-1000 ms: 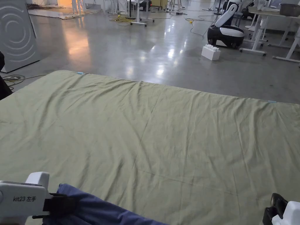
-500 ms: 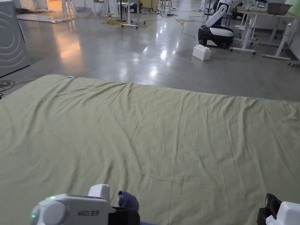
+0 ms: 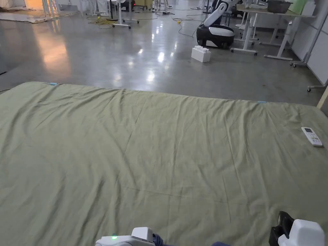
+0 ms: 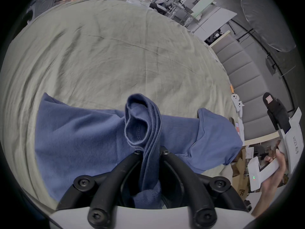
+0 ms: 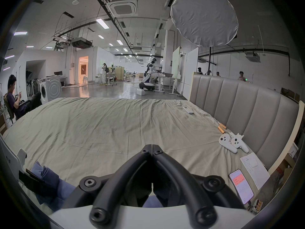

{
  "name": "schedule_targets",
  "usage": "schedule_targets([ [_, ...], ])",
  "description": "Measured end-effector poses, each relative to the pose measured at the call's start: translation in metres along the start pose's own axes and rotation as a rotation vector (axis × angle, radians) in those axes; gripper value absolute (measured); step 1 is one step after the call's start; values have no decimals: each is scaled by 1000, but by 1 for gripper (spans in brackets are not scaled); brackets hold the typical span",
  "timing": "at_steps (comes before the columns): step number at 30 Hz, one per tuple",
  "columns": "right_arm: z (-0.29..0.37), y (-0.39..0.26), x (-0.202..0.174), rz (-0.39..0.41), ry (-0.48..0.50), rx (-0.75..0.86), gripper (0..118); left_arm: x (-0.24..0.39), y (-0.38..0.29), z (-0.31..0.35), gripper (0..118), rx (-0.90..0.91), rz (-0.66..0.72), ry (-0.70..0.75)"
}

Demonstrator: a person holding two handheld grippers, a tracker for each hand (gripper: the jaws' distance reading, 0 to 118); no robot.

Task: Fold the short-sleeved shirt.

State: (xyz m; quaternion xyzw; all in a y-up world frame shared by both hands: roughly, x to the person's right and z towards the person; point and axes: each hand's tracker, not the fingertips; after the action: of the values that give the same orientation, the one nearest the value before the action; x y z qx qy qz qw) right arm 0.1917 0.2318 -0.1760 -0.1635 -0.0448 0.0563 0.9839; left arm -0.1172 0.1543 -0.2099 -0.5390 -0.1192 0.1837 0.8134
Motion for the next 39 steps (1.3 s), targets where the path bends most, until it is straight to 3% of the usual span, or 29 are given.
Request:
schedule_targets([
  [5, -1, -3, -3, 2, 6, -9, 0, 7, 4, 3, 15, 0, -20, 11],
  [9, -2, -6, -6, 4, 13, -14, 0, 5, 8, 7, 52, -2, 39, -75],
  [13, -1, -6, -6, 8, 15, -17, 0, 9, 10, 23, 61, 9, 5, -139],
  [20, 2, -6, -2, 8, 9, -17, 0, -17, 11, 56, 59, 138, 84, -213],
  [21, 2, -7, -1, 7, 8, -19, 0, -20, 11, 55, 54, 157, 87, -198],
  [23, 2, -8, 0, 4, 8, -25, 0, -24, 10, 48, 31, 168, 109, -137],
  [24, 3, -9, 1, 4, 7, -27, 0, -25, 7, 44, 26, 129, 112, -116],
  [30, 4, -14, 3, 4, 4, -41, 0, -4, -14, 18, 23, 26, -5, -29],
  [35, 5, -17, 4, 9, 6, -50, 0, 15, -23, 1, 20, 15, -14, -136],
  [39, 6, -20, 5, 9, 5, -58, 0, 22, -28, -20, 19, -11, -26, -82],
])
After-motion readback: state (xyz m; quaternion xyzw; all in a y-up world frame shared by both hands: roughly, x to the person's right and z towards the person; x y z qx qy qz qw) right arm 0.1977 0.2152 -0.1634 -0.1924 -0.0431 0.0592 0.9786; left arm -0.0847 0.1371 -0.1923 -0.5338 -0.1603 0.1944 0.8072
